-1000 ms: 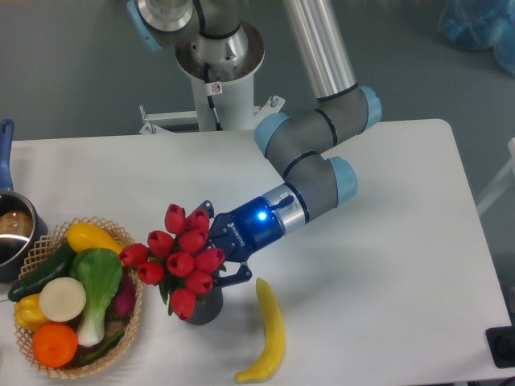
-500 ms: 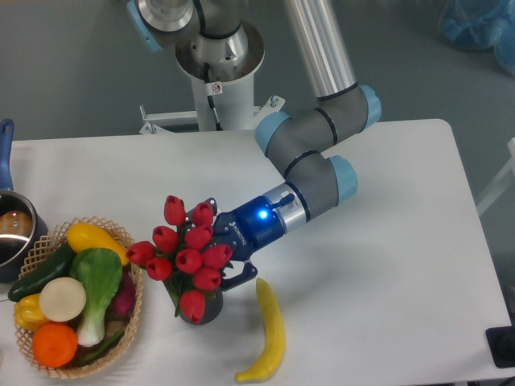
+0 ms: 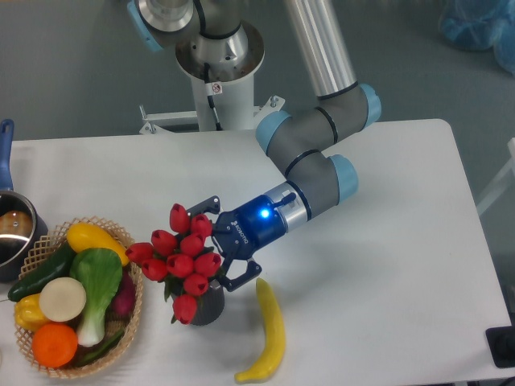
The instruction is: Insert the flowers into the vase
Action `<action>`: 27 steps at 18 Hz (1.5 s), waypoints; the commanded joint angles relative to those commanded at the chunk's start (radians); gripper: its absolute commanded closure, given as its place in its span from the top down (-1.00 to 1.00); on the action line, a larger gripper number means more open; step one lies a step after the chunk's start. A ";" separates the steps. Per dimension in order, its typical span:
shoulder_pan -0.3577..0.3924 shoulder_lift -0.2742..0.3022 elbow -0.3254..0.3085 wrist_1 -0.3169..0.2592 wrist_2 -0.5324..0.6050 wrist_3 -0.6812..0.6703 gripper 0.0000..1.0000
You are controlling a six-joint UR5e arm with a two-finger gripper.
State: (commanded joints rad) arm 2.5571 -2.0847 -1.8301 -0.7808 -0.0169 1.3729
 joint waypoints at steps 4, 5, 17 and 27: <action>0.008 0.003 -0.014 0.000 0.000 0.000 1.00; 0.009 0.006 -0.017 0.000 0.000 0.000 1.00; 0.139 0.135 -0.054 -0.003 0.252 -0.003 1.00; 0.334 0.294 -0.048 -0.008 0.658 -0.005 1.00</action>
State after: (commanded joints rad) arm 2.8914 -1.7904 -1.8776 -0.7885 0.6407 1.3683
